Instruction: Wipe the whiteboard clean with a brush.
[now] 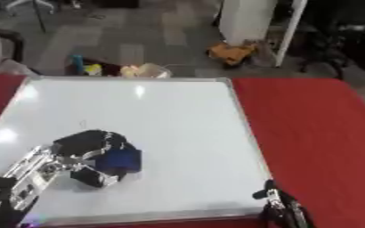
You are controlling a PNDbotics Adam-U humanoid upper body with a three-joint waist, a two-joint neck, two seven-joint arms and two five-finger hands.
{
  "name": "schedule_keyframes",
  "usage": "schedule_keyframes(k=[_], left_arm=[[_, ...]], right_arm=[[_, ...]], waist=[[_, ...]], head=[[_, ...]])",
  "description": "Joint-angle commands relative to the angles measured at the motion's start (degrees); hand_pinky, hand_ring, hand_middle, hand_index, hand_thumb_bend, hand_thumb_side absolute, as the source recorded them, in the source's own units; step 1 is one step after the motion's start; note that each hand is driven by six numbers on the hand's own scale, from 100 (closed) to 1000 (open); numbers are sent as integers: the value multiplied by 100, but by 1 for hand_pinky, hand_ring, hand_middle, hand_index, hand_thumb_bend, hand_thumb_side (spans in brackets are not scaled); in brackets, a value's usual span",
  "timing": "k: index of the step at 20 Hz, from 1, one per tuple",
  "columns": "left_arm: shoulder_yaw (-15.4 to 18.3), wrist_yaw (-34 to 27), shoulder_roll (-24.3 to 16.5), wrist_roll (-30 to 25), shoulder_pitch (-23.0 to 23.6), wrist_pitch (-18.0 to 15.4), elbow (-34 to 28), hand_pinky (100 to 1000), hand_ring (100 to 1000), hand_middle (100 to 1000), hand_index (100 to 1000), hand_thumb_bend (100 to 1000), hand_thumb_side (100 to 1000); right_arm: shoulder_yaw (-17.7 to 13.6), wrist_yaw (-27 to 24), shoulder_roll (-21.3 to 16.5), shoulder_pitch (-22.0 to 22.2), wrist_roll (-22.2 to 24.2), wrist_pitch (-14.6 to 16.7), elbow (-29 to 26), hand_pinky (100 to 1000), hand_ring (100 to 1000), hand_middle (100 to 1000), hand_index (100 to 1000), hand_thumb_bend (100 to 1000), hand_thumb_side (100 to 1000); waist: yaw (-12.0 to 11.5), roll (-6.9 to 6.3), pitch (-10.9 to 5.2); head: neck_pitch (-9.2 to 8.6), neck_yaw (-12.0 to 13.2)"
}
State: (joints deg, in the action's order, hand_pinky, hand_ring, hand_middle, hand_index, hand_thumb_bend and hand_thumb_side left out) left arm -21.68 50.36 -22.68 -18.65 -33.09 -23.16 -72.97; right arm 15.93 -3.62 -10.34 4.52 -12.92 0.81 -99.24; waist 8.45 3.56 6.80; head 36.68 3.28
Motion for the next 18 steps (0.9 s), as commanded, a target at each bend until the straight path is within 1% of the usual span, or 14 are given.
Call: schedule_keyframes(k=[1, 7, 11, 18], left_arm=[[38, -69, -138, 7, -159, 48, -111, 477, 633, 676, 864, 176, 388], [134, -180, -322, 57, -302, 155, -223, 479, 632, 676, 861, 202, 350], [228, -256, -412, 92, -356, 259, -257, 478, 633, 676, 862, 198, 341], [564, -330, -446, 228, -410, 590, -134, 471, 635, 673, 868, 167, 342]], right_arm=[[-16, -11, -59, -23, -1, 5, -36, 345, 248, 100, 543, 100, 828], [-17, -12, -68, -22, 0, 5, -41, 345, 248, 100, 543, 100, 827], [-20, -10, -71, -20, -2, 5, -44, 345, 248, 100, 543, 100, 826], [-27, -5, -68, -11, -6, 1, -58, 345, 248, 100, 543, 100, 825]], waist=[[3, -28, -65], [-3, -33, -71], [-8, -32, -71], [-23, -14, -64]], head=[[-37, -29], [-48, -40], [-58, -51], [-81, -74]])
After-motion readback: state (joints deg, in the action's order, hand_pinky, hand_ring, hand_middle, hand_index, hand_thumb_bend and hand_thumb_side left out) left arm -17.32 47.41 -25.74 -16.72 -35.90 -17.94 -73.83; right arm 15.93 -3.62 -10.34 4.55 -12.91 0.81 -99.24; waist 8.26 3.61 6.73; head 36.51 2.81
